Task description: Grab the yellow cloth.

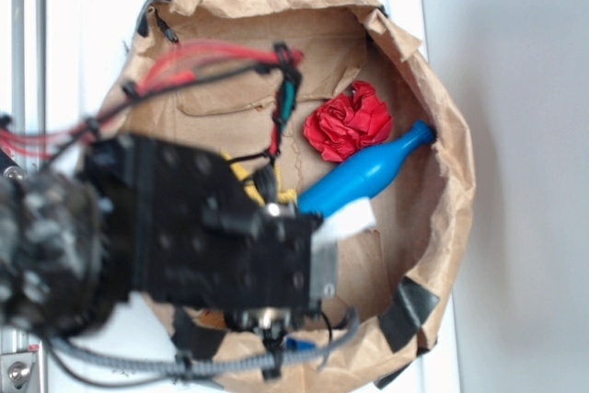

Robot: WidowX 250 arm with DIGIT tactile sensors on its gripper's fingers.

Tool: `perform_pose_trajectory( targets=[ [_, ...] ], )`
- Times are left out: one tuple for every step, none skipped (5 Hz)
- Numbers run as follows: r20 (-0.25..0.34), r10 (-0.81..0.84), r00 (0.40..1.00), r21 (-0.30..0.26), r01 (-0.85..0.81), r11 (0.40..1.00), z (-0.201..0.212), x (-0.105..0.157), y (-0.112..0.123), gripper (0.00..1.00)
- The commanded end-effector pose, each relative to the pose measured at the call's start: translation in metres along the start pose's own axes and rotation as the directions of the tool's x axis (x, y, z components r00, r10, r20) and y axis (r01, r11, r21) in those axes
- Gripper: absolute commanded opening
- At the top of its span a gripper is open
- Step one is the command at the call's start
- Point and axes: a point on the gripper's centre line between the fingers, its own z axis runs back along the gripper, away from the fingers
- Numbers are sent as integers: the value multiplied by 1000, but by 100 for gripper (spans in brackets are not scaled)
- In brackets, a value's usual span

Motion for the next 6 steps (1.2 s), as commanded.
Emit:
perform_pose_trajectory(
  targets=[
    [25, -5, 1000, 41, 4, 999, -7, -1, 6, 100],
    [25, 2, 1000, 24, -3, 1000, -4, -3, 7, 6],
    [22, 1, 1000, 10, -1, 1000, 1, -5, 8, 0],
    [25, 6, 1000, 8, -7, 1000, 2, -5, 8, 0],
    [32, 10, 999, 8, -11, 1000, 3, -2, 11, 0],
    [40, 20, 999, -10, -20, 1000, 11, 0, 13, 0]
  ],
)
